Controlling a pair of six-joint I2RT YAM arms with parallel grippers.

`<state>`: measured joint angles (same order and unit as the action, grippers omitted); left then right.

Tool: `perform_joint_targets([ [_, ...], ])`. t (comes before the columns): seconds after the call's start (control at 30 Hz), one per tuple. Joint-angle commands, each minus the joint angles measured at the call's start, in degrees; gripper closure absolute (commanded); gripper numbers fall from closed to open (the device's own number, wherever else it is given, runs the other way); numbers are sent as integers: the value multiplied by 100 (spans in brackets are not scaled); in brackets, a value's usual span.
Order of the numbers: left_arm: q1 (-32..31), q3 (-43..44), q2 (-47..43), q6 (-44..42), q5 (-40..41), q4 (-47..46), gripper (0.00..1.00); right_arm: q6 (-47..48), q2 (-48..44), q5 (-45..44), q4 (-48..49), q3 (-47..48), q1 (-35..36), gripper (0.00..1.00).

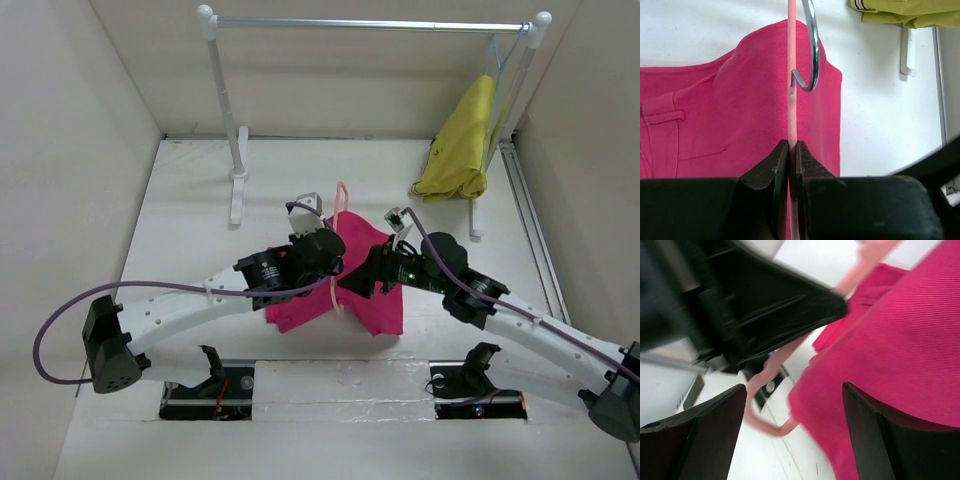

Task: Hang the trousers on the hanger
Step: Place the hanger at the clothesline.

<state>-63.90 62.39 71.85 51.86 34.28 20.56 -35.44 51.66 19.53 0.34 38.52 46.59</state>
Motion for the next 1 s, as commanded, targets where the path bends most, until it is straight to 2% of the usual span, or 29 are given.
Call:
perform_joint_targets([
  [0.0,-17,256,-339,0,255,-578,100,-533,239,-520,826,164,96,18],
  [0.23,-17,423,-322,-193,184,-729,100,-859,959,-354,1968,199,394,24],
  [0.33,-17,511,-304,-220,202,-719,100,-877,1161,-502,1909,287,579,28],
  [0.4,-17,590,-312,-255,210,-763,100,-999,1224,-625,1908,270,667,35],
  [0.53,-17,783,-216,-404,280,-746,100,-1228,1320,-609,2811,41,738,34],
  [0.67,-17,748,-216,-378,281,-799,100,-1009,1487,-459,2638,409,738,34],
  [0.77,-17,713,-216,-369,351,-808,100,-1087,1566,-362,3093,297,738,44],
  [0.83,-17,635,-242,-369,491,-746,100,-1123,1427,-423,3140,261,738,41],
  [0.97,-17,494,-295,-317,527,-755,100,-930,1312,-336,2788,401,738,41],
])
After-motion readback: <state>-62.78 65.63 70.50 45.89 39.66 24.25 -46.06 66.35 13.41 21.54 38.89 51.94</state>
